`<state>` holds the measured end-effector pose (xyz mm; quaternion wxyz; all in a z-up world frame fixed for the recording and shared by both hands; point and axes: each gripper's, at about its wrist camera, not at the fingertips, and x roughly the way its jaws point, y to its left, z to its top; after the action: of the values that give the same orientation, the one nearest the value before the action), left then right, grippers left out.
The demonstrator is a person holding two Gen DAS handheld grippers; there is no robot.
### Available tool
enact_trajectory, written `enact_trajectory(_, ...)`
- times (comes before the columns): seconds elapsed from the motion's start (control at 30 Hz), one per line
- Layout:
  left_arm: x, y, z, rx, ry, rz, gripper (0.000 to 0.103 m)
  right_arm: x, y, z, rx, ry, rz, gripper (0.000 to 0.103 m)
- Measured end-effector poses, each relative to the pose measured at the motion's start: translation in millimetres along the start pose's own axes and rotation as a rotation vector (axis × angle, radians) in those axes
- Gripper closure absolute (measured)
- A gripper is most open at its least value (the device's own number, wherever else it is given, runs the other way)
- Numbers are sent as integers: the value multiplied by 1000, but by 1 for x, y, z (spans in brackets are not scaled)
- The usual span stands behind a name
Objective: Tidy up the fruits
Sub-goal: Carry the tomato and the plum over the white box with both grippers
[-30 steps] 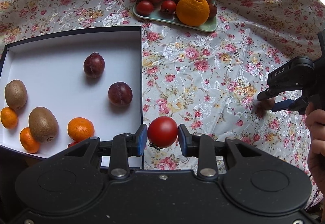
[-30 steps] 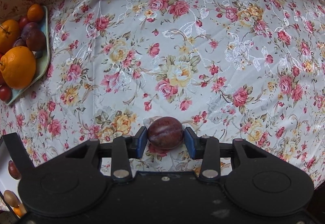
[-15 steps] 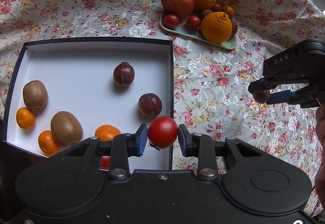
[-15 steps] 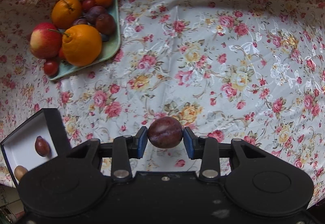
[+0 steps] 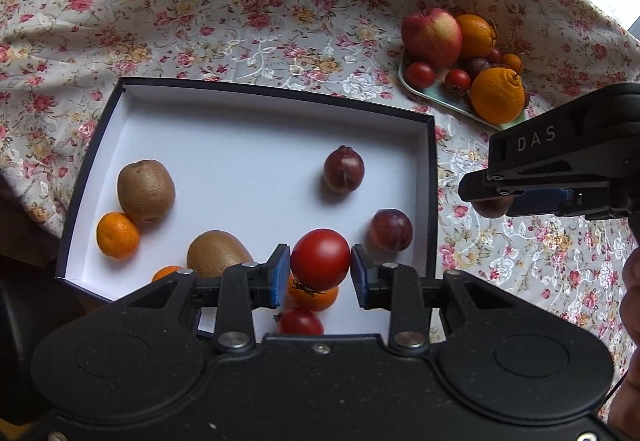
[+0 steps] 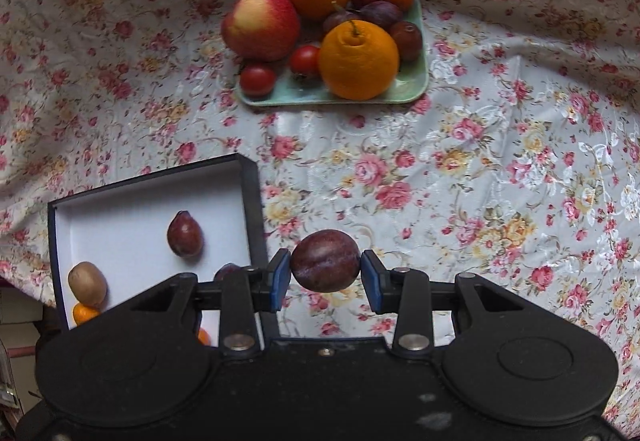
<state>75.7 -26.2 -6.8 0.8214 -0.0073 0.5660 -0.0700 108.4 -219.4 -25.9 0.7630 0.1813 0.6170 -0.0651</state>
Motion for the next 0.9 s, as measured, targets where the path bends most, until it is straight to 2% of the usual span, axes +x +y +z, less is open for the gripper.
enact_trajectory(0.27, -3, 41, 3, -84, -2, 21, 62, -4, 59, -13, -122, -6, 59, 63)
enact_trajectory(0.47, -2, 65, 4, -168, 10, 6, 62, 0, 97, -21, -223, -16, 72, 63)
enact_trajectory(0.77, 2, 85, 17, -257, 28, -22, 62, 1, 124, -32, -327, -41, 65, 63)
enact_trajectory(0.9, 0, 84, 38, -254, 1, 17, 62, -1, 125, -35, -350, -57, 57, 63)
